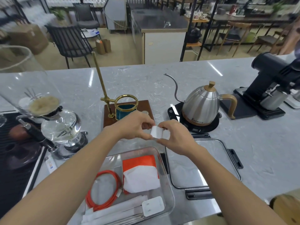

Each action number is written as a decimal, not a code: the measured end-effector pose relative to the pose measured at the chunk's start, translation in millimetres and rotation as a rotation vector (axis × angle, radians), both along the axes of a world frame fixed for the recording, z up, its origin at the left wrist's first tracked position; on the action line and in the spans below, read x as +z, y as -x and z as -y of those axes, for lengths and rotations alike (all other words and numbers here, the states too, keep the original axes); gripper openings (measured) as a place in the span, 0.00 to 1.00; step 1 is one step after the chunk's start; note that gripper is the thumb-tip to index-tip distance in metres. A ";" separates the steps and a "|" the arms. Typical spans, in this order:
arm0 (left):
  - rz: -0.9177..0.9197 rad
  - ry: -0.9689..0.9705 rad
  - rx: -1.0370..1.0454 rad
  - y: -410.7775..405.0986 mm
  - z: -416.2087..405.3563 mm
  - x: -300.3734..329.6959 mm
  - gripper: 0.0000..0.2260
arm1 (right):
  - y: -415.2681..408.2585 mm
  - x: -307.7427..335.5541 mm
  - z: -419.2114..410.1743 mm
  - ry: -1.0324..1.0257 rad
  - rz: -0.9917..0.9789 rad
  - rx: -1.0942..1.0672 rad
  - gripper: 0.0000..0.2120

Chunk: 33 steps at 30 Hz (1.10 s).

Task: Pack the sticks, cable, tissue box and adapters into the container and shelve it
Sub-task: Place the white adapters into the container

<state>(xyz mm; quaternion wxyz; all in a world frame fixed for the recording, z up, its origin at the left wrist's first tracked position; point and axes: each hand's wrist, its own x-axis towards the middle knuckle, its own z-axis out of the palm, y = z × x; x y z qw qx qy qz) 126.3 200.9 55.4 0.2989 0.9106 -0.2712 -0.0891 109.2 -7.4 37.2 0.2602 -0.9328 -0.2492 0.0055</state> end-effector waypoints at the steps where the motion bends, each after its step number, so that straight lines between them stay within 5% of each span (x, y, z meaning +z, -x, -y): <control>1: 0.011 0.008 0.007 3.6 -1.6 7.2 0.13 | 3.9 4.7 -0.4 -0.024 0.019 -0.001 0.18; 11: 0.002 0.281 0.129 72.4 -9.4 51.2 0.14 | 51.9 36.4 0.6 -0.352 0.074 0.053 0.19; 19: -0.015 0.395 0.267 123.8 -12.9 42.9 0.18 | 82.0 31.2 -5.1 -0.524 -0.128 0.103 0.21; 25: -0.067 0.479 0.364 150.8 -9.7 29.6 0.19 | 95.8 26.9 -4.2 -0.751 -0.357 0.077 0.08; 33: -0.117 0.582 0.430 171.3 -6.1 14.5 0.19 | 109.6 17.1 -8.0 -0.790 -0.400 0.006 0.08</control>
